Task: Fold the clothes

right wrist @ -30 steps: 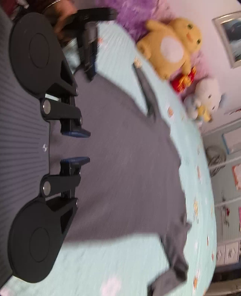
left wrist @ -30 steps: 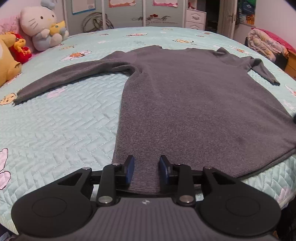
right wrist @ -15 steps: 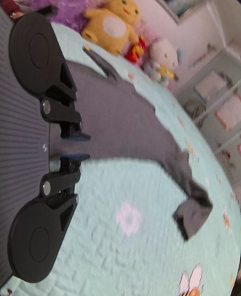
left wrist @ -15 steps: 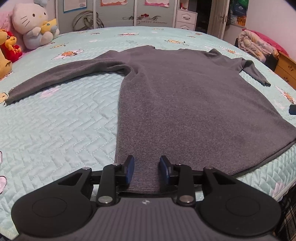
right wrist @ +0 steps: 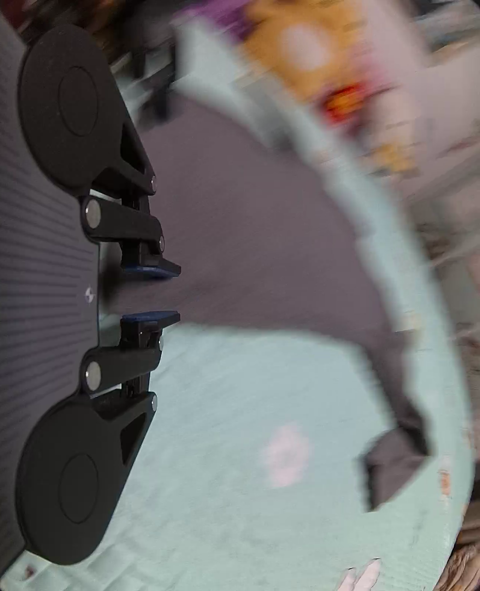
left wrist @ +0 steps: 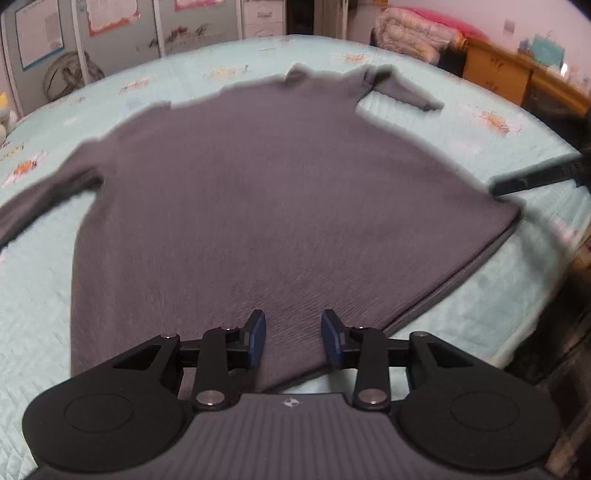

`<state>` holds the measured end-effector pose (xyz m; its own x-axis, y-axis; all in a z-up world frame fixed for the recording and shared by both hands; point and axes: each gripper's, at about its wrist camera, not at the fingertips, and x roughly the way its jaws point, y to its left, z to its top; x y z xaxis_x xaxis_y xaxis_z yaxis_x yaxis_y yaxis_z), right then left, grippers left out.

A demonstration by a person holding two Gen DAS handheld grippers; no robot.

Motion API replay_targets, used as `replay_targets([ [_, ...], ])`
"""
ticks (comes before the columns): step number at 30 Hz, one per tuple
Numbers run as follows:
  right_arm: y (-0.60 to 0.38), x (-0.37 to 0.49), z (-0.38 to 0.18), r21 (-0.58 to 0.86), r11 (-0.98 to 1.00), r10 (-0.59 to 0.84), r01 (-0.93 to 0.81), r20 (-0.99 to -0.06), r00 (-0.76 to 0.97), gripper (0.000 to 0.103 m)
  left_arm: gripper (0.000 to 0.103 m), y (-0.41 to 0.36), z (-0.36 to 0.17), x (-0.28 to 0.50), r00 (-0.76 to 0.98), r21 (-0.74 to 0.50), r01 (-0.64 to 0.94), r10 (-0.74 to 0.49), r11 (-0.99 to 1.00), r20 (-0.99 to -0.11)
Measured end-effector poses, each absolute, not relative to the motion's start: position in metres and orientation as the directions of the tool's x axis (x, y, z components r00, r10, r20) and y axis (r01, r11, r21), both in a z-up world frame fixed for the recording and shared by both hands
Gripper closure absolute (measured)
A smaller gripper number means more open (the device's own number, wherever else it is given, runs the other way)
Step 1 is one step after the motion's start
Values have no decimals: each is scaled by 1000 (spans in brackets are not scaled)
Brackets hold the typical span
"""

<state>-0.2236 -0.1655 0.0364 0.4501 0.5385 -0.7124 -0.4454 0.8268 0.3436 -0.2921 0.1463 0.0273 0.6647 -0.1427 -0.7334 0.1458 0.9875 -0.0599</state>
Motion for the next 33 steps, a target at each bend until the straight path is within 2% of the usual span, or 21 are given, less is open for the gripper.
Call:
replay_targets([
  [1, -167, -229, 37, 327, 823, 539, -464, -708, 457, 87, 67, 158, 29, -292, 659, -123, 105, -162, 987, -735],
  [4, -171, -241, 45, 295, 818, 539, -493, -692, 481, 84, 73, 189, 41, -299, 681, -208, -14, -143, 978, -718],
  [8, -170, -251, 61, 295, 788, 592, -541, -608, 530, 82, 72, 227, 64, -329, 750, -277, -152, -72, 949, -658],
  [9, -170, -251, 60, 300, 786, 596, -541, -601, 532, 80, 71, 232, 68, -336, 756, -265, -176, -42, 948, -653],
  [12, -174, -237, 34, 357, 810, 566, -465, -685, 460, 81, 70, 241, 71, -356, 748, -217, -239, 37, 946, -662],
  [16, -195, -236, 41, 480, 766, 640, -428, -634, 434, 80, 66, 241, 67, -373, 742, -182, -265, 80, 947, -666],
  [19, -207, -233, 53, 499, 774, 633, -389, -606, 481, 80, 65, 242, 61, -371, 723, -163, -279, 95, 946, -684],
  [20, -210, -233, 55, 493, 783, 622, -379, -607, 495, 79, 65, 242, 61, -373, 725, -162, -278, 97, 947, -682],
  [23, -210, -239, 57, 470, 788, 616, -397, -606, 504, 79, 65, 228, 63, -385, 740, -28, -232, 158, 972, -654],
  [26, -188, -254, 59, 418, 749, 653, -514, -594, 470, 78, 65, 203, 57, -393, 747, 105, -104, 148, 989, -648],
  [29, -155, -268, 60, 379, 686, 695, -621, -593, 406, 79, 68, 183, 41, -388, 720, 161, 16, 101, 987, -686],
  [33, -119, -279, 59, 367, 631, 721, -683, -603, 342, 78, 69, 177, 32, -375, 711, 225, 65, 114, 972, -694],
])
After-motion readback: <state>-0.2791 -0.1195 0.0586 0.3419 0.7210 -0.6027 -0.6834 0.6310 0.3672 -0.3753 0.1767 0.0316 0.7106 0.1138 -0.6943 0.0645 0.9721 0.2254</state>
